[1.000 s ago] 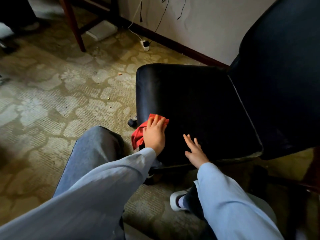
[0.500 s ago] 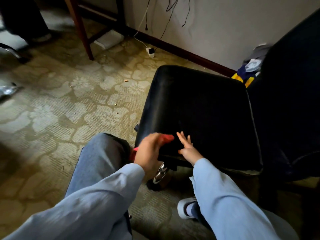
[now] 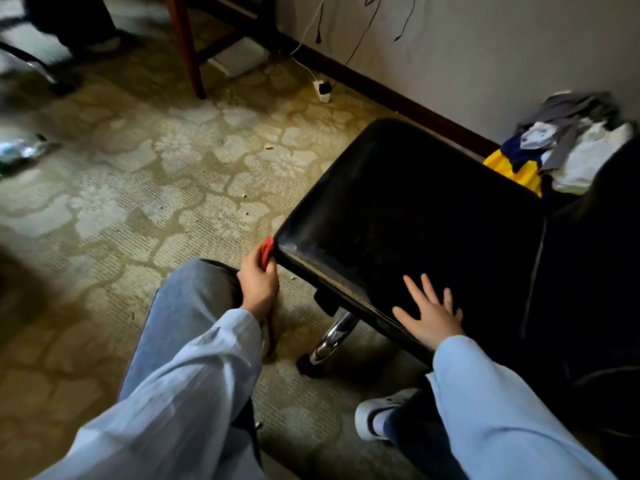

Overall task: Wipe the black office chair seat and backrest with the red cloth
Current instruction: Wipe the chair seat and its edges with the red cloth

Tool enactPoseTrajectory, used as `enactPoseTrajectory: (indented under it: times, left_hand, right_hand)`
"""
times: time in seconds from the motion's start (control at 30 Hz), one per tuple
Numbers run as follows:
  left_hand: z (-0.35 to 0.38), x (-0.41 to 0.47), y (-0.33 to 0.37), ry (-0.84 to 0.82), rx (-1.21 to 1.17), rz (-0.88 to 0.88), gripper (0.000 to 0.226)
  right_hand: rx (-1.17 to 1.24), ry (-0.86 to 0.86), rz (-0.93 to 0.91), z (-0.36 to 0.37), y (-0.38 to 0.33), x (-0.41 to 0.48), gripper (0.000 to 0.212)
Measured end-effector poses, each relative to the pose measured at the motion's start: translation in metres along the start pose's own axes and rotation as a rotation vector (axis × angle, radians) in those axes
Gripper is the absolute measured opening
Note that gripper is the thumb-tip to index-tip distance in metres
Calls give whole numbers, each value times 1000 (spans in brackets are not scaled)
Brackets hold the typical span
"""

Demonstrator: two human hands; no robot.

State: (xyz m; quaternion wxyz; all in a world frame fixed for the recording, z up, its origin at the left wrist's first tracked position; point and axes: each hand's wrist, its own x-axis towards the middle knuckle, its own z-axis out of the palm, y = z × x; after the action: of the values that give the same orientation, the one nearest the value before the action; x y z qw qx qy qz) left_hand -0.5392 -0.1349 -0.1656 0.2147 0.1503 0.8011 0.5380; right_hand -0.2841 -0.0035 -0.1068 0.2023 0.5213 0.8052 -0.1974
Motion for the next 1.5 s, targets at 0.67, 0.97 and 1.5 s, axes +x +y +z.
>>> enactPoseTrajectory:
  times: [0.67,0.97,1.5]
  left_hand:
    - [55,-108,17,-321,-10,211,48]
    - [6,58,44,56,-57,23,43]
    - [45,34,38,-92,411,244,37]
  right_hand:
    - [27,-28,48,5,-35,3,70]
    - [-7,-10,11,0,-37,2,67]
    - [19,27,-16,9,-43,7,69]
